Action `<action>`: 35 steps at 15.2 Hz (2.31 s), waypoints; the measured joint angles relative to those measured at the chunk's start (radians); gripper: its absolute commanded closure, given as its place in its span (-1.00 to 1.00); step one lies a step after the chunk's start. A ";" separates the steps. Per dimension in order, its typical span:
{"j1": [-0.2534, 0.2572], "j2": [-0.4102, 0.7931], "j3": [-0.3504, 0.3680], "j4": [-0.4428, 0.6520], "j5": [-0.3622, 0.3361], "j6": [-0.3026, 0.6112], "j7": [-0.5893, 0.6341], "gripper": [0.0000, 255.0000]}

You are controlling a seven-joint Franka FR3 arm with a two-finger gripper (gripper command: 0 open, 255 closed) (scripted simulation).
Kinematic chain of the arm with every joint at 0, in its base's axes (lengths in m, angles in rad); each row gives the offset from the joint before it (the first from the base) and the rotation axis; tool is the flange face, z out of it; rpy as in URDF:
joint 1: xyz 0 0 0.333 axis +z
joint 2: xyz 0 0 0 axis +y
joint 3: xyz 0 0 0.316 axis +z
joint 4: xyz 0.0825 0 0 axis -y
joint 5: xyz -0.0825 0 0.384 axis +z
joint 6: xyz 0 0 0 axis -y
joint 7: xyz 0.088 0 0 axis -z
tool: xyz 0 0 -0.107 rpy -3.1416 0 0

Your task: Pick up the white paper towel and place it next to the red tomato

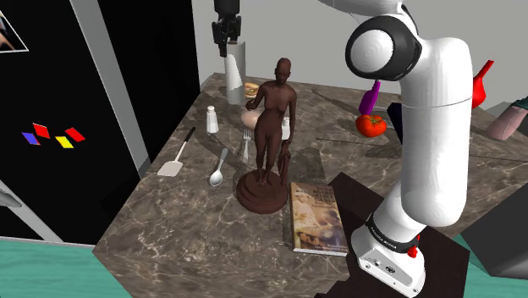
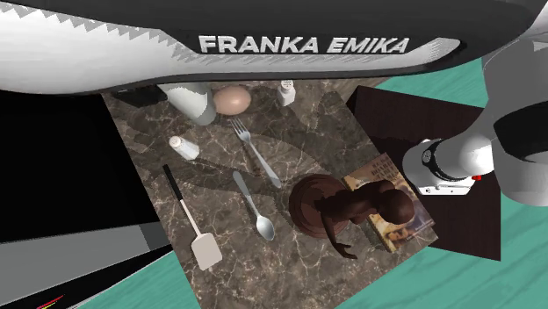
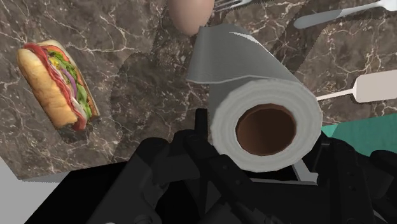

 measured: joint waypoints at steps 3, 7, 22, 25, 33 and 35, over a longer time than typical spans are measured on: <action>0.003 0.042 -0.001 0.105 -0.001 -0.063 -0.003 1.00; -0.046 -0.084 -0.012 -0.091 0.008 0.008 -0.055 1.00; -0.243 -0.388 -0.126 -0.531 0.032 0.160 -0.355 1.00; -0.281 -0.406 -0.156 -0.547 0.035 0.162 -0.422 1.00; -0.380 -0.429 -0.242 -0.583 0.046 0.181 -0.607 1.00; -0.407 -0.418 -0.265 -0.563 0.053 0.172 -0.657 1.00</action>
